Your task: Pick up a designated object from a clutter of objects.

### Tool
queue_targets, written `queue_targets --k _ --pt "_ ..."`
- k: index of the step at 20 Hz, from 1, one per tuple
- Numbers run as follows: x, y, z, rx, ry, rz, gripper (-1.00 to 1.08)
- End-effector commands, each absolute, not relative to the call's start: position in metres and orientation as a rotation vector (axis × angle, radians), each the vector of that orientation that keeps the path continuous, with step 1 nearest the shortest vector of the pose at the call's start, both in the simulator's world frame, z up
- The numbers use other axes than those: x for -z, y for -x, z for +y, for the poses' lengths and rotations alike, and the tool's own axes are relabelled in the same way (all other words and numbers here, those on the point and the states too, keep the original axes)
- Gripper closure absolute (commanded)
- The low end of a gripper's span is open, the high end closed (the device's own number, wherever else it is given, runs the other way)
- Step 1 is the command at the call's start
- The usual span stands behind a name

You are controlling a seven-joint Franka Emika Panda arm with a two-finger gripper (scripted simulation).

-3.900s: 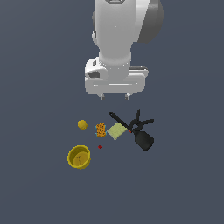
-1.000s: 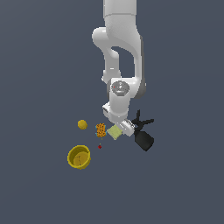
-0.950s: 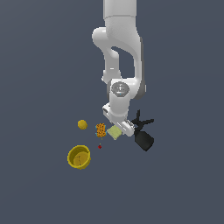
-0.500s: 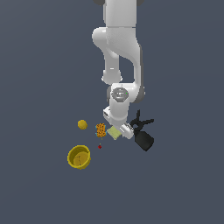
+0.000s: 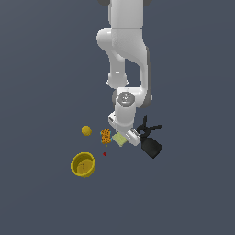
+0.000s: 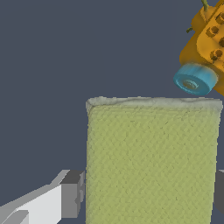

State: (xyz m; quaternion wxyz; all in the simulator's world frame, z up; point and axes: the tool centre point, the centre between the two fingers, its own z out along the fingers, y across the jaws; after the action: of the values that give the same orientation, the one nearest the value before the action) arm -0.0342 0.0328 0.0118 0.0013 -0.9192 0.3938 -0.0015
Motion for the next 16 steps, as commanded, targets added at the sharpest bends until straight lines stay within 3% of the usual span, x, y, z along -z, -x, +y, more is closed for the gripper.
queue_targets --k 1,16 --pt "-0.012 0.034 0.033 0.005 2.885 1.236 1.08" --pt "-0.068 0.029 0.021 0.004 2.885 1.237 1.08"
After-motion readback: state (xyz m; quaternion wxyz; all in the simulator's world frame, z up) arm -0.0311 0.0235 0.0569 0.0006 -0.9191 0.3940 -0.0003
